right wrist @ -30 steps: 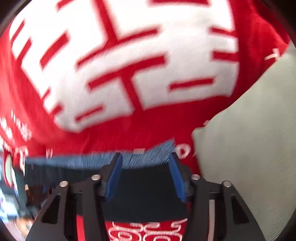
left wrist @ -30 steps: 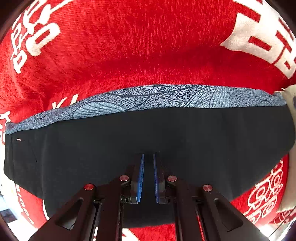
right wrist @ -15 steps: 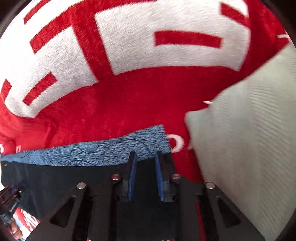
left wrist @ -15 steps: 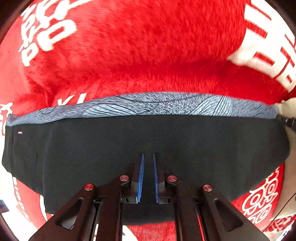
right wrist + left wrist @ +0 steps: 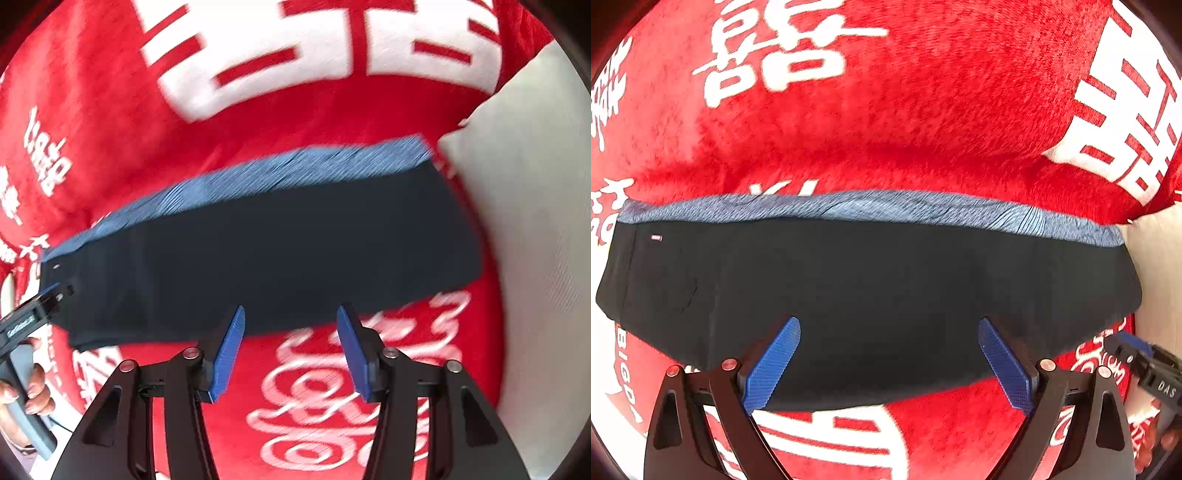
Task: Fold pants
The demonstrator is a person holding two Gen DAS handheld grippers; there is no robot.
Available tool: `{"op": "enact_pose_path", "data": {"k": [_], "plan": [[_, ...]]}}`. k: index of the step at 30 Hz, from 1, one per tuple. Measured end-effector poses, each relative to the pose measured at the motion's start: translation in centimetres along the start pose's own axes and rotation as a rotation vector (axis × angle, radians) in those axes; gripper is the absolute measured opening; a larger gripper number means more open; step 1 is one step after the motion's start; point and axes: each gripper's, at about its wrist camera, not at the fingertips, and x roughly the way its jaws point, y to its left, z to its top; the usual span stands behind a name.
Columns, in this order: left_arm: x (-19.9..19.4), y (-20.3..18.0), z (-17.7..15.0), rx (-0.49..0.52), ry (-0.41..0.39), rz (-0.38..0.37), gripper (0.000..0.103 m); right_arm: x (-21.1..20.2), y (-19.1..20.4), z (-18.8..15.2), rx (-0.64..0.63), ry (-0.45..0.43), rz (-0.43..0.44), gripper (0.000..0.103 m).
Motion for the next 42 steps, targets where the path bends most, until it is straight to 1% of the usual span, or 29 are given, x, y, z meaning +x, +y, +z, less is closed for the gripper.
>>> {"op": "enact_pose_path", "data": {"k": [2,3,4,5,7,8,10,12,13,15,17,21,25,26,27,28,29,30,31,33,34,36,37,39,40,41,42], "plan": [[-0.1,2.0,-0.7,0.000,0.003,0.020,0.098,0.6,1.8,-1.3,0.013,0.021,0.047,0.062],[-0.4,3.5,-1.1,0.000,-0.003,0.042,0.098,0.9,2.4,-1.9,0.017,0.030,0.074,0.062],[-0.7,4.5,-1.4,-0.001,-0.007,0.051,0.098,1.2,3.7,-2.6,0.020,0.035,0.110,0.062],[-1.0,6.1,-1.6,-0.007,-0.012,0.062,0.098,1.8,5.0,-2.4,0.029,0.045,0.166,0.062],[-1.5,9.5,-1.9,-0.029,-0.020,0.079,0.098,2.3,6.9,-3.3,0.049,0.059,0.243,0.062],[-1.5,10.7,-2.0,-0.037,-0.021,0.085,0.098,2.9,8.3,-3.9,0.059,0.069,0.286,0.062],[-1.2,14.4,-2.0,-0.060,-0.015,0.114,0.098,4.6,12.0,-5.1,0.073,0.088,0.377,0.062],[-1.0,16.9,-1.9,-0.068,-0.022,0.136,0.097,6.6,15.0,-6.2,0.090,0.104,0.440,0.062],[-0.8,18.4,-1.8,-0.067,-0.027,0.151,0.097,7.2,16.1,-6.8,0.096,0.111,0.459,0.062],[-0.3,20.3,-1.6,-0.067,-0.032,0.171,0.098,9.8,19.8,-7.7,0.106,0.133,0.494,0.062],[0.2,21.8,-1.3,-0.069,-0.039,0.175,0.098,11.6,21.8,-8.0,0.124,0.153,0.528,0.062],[1.2,24.2,-0.7,-0.067,-0.065,0.190,0.098,13.4,24.4,-8.3,0.131,0.140,0.547,0.062],[2.2,26.1,-0.4,-0.065,-0.059,0.207,0.098,14.3,24.5,-8.3,0.178,0.135,0.564,0.061],[2.6,26.4,-0.4,-0.064,-0.051,0.216,0.098,13.6,23.5,-8.3,0.198,0.134,0.568,0.062],[3.0,26.8,-0.4,-0.063,-0.041,0.224,0.098,13.7,23.4,-8.3,0.223,0.132,0.571,0.061],[3.2,27.0,-0.3,-0.061,-0.039,0.228,0.098,13.8,23.3,-8.1,0.245,0.132,0.571,0.058],[3.2,27.3,-0.2,-0.057,-0.040,0.236,0.098,13.8,23.5,-7.9,0.255,0.132,0.563,0.036],[3.0,27.4,-0.2,-0.051,-0.044,0.244,0.098,13.7,23.9,-7.4,0.248,0.125,0.526,0.017],[2.8,27.6,-0.1,-0.045,-0.052,0.249,0.098,13.3,24.1,-6.9,0.229,0.117,0.505,0.008],[2.7,27.8,-0.2,-0.016,-0.061,0.271,0.098,12.3,25.2,-6.6,0.175,0.086,0.476,0.007],[3.0,28.0,-0.5,0.003,-0.049,0.281,0.098,11.8,25.6,-7.0,0.137,0.074,0.443,0.007],[4.0,28.4,-1.1,0.020,-0.025,0.290,0.098,12.1,25.3,-8.3,0.138,0.085,0.407,0.007],[4.5,28.6,-1.6,0.029,-0.027,0.285,0.098,12.8,24.9,-9.2,0.154,0.105,0.398,0.007],[4.5,28.4,-2.1,0.057,-0.066,0.293,0.098,13.6,24.4,-10.0,0.166,0.107,0.402,0.006],[4.4,28.2,-2.1,0.062,-0.065,0.299,0.098,13.6,24.3,-10.0,0.157,0.098,0.409,0.007],[4.4,28.2,-2.1,0.060,-0.060,0.300,0.098,13.4,24.1,-9.9,0.149,0.099,0.426,0.010],[4.2,28.0,-2.0,0.055,-0.046,0.298,0.098,13.3,24.0,-9.8,0.155,0.111,0.438,0.011]]}}
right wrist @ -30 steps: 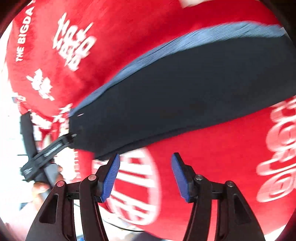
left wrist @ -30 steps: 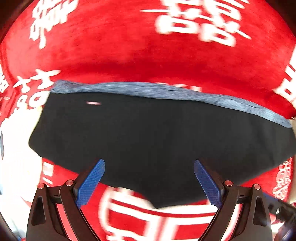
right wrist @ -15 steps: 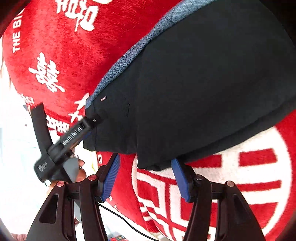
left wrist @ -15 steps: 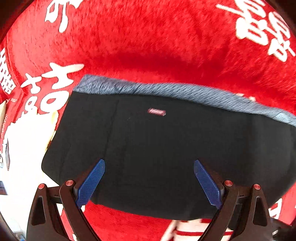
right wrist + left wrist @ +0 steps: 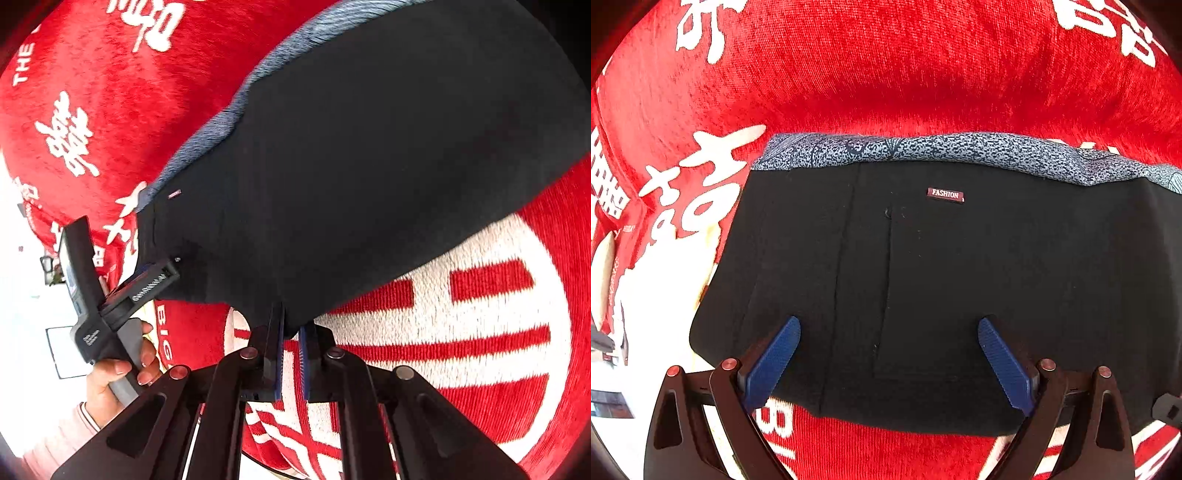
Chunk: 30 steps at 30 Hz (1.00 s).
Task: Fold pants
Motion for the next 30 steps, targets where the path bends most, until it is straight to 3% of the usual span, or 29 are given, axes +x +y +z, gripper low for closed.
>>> {"op": "enact_pose_path", "data": {"k": [2,5,9,13,16,18,20,25,30], "plan": [[-0.9,-0.4,0.2,-0.013,0.028,-0.034,0.098,-0.6,-0.3,0.1,0.013,0.047,-0.021,0.025],[-3.5,-1.6,0.1,-0.050,0.013,-0.138,0.098,-4.0,0.1,0.2,-0.078,0.013,-0.103,0.026],[-5.7,-6.5,0.2,-0.006,-0.007,-0.241,0.098,-8.3,0.6,2.3,-0.202,-0.110,-0.263,0.026],[-4.7,-11.2,0.0,0.070,0.000,-0.223,0.098,-9.0,-0.8,5.5,-0.257,-0.139,-0.362,0.026],[-2.8,-11.8,-0.6,0.046,0.028,-0.213,0.101,-8.5,-3.4,7.3,-0.285,-0.121,-0.461,0.023],[-2.5,-11.3,-0.7,0.021,0.029,-0.224,0.103,-9.5,-5.2,7.9,-0.238,-0.147,-0.422,0.015],[-2.3,-11.0,-0.7,0.009,0.041,-0.231,0.103,-10.8,-6.5,8.2,-0.200,-0.178,-0.429,0.015],[-2.9,-11.8,-0.1,0.047,0.054,-0.154,0.103,-12.2,-7.9,8.3,-0.175,-0.186,-0.413,0.015],[-4.8,-11.7,2.6,-0.002,0.009,-0.188,0.103,-13.3,-7.2,8.8,-0.191,-0.192,-0.407,0.020]]}}
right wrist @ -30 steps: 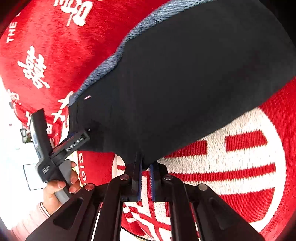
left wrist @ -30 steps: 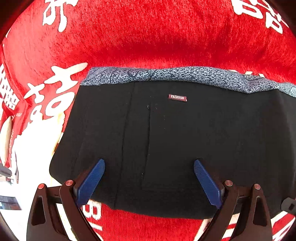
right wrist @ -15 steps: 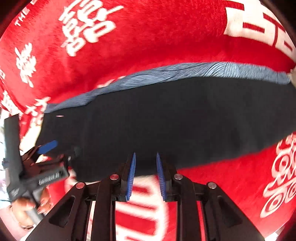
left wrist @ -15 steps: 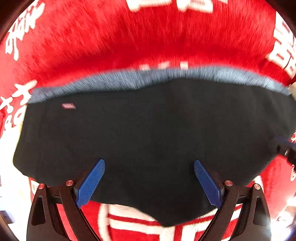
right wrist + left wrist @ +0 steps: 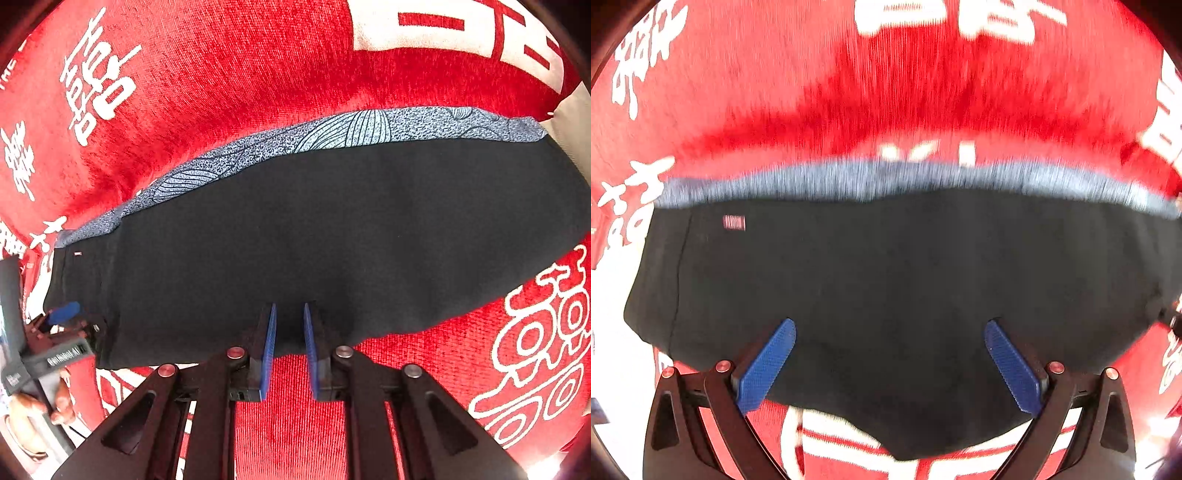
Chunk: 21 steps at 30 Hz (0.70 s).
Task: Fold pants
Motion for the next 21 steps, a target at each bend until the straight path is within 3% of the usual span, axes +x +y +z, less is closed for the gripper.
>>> {"op": "enact_pose_path", "data": {"k": [4,7,11,17,19,21], "plan": [[0.7,-0.6,3.7,-0.039,-0.025,0.013,0.103,0.0,1.1,2.0,0.003,-0.035,0.070,0.030],[2.7,-2.0,6.2,-0.064,-0.006,0.011,0.103,1.4,2.3,4.5,-0.015,-0.047,0.094,0.030],[5.2,-3.5,7.9,-0.052,0.002,0.085,0.103,4.5,4.3,7.6,-0.044,-0.032,0.104,0.030],[7.0,-2.7,9.7,-0.129,0.001,0.089,0.103,7.3,4.1,10.2,-0.113,-0.026,0.075,0.027],[7.6,-2.5,10.4,-0.129,0.000,0.098,0.103,6.8,3.0,10.9,-0.135,-0.060,-0.005,0.027],[8.3,-1.8,11.9,-0.124,0.000,0.103,0.103,6.6,0.8,11.0,-0.102,-0.063,-0.027,0.027]]}}
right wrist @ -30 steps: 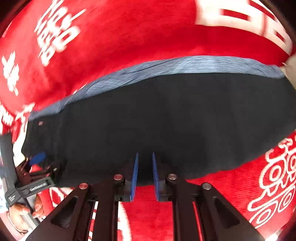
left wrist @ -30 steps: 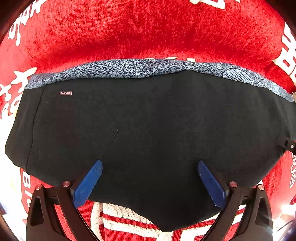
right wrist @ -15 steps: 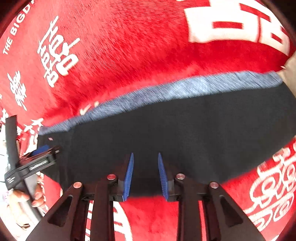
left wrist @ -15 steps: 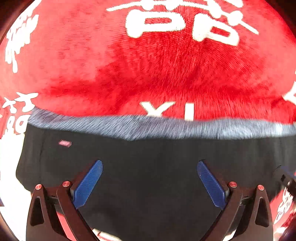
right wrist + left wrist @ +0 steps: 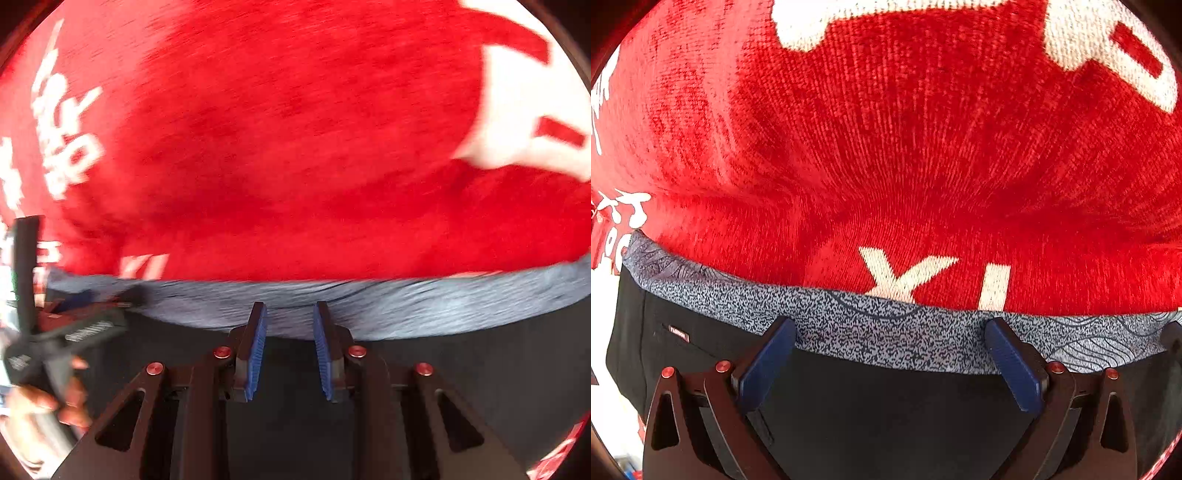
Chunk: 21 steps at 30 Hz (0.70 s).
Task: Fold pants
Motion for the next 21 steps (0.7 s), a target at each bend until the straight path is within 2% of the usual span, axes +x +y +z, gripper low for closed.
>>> {"op": "enact_pose_path", "data": {"k": [3,7,10,13,15,16,17,21], "plan": [[0.1,-0.4,1.0,0.019,-0.009,0.012,0.103,-0.5,-3.6,0.2,0.053,-0.012,-0.038,0.027],[-1.5,-1.6,1.5,0.035,-0.015,0.021,0.103,-1.5,-7.4,0.1,0.083,-0.032,-0.138,0.027],[-4.3,-1.9,0.3,0.050,-0.025,0.007,0.103,-2.1,-9.9,0.2,0.126,-0.041,-0.219,0.027],[-7.9,-4.9,-1.9,0.101,-0.038,-0.013,0.103,-3.0,-11.9,-0.1,0.210,-0.039,-0.223,0.030],[-9.6,-6.1,-2.8,0.133,-0.044,-0.046,0.103,-4.0,-12.5,-0.6,0.258,-0.030,-0.216,0.040],[-10.6,-6.7,-3.7,0.147,-0.044,-0.069,0.103,-4.9,-12.6,-1.2,0.277,-0.029,-0.231,0.054],[-11.5,-7.3,-5.2,0.158,-0.043,-0.084,0.103,-5.3,-12.6,-1.5,0.283,-0.033,-0.237,0.059],[-12.9,-11.6,-8.5,0.215,-0.016,-0.136,0.103,-7.3,-11.5,-4.2,0.275,-0.029,-0.205,0.059]]}}
